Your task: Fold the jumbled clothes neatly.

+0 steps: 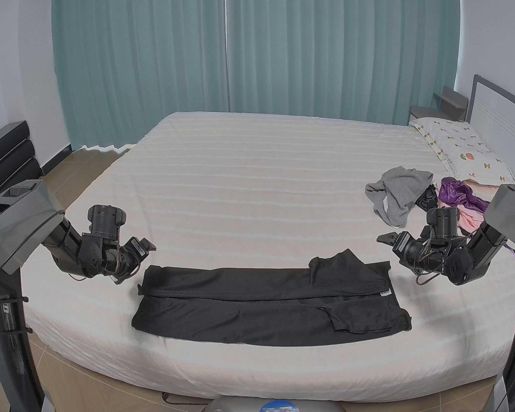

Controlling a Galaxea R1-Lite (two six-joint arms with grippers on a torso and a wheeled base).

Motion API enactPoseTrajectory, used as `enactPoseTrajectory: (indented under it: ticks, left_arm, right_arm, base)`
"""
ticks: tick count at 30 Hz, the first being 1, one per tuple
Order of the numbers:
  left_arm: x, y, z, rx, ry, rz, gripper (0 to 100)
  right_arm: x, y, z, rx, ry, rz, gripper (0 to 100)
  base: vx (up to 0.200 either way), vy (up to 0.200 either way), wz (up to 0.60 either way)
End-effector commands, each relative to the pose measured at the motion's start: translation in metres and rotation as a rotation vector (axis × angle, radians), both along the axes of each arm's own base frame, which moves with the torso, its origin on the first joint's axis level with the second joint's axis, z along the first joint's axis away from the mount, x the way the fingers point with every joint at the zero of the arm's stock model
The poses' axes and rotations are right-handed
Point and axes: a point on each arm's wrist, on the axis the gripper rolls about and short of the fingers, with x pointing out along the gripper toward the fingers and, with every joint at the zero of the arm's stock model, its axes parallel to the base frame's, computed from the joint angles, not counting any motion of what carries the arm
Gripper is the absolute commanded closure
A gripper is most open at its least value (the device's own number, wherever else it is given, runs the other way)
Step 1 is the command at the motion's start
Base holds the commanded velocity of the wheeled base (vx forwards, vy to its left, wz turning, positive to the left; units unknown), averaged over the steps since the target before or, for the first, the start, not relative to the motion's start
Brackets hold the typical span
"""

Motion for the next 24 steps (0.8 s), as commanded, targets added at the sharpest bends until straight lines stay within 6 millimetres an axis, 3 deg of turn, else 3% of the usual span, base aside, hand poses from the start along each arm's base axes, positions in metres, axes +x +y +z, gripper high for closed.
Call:
enactPoseTrajectory:
  ticks: [1, 6, 18, 19, 24]
  left_arm:
    - [0.025, -0.004, -0.009, -0.023, -0.032, 0.008, 0]
    - [0.039, -0.005, -0.031, -0.016, -0.016, 0.006, 0]
    - [0.044, -0.014, -0.051, 0.055, 0.007, -0.065, 0]
    - [0.045, -0.013, -0.051, 0.055, 0.007, -0.064, 100]
    - [0.044, -0.013, -0.052, 0.07, 0.007, -0.04, 100]
  right_arm:
    - [0.01, 0.009, -0.017, 0.063, 0.044, -0.032, 0]
    - [0.012, 0.0, -0.029, 0.077, 0.072, -0.056, 0]
    - [0.013, -0.001, -0.034, 0.082, 0.085, -0.06, 0]
    - [0.013, -0.001, -0.034, 0.082, 0.085, -0.06, 0]
    - [0.013, -0.002, -0.035, 0.081, 0.087, -0.062, 0]
  base:
    - [0.0, 0.0, 0.0]
    - [0.0, 0.0, 0.0]
    - [0.0, 0.0, 0.0]
    - [0.0, 0.0, 0.0]
    - [0.0, 0.0, 0.0]
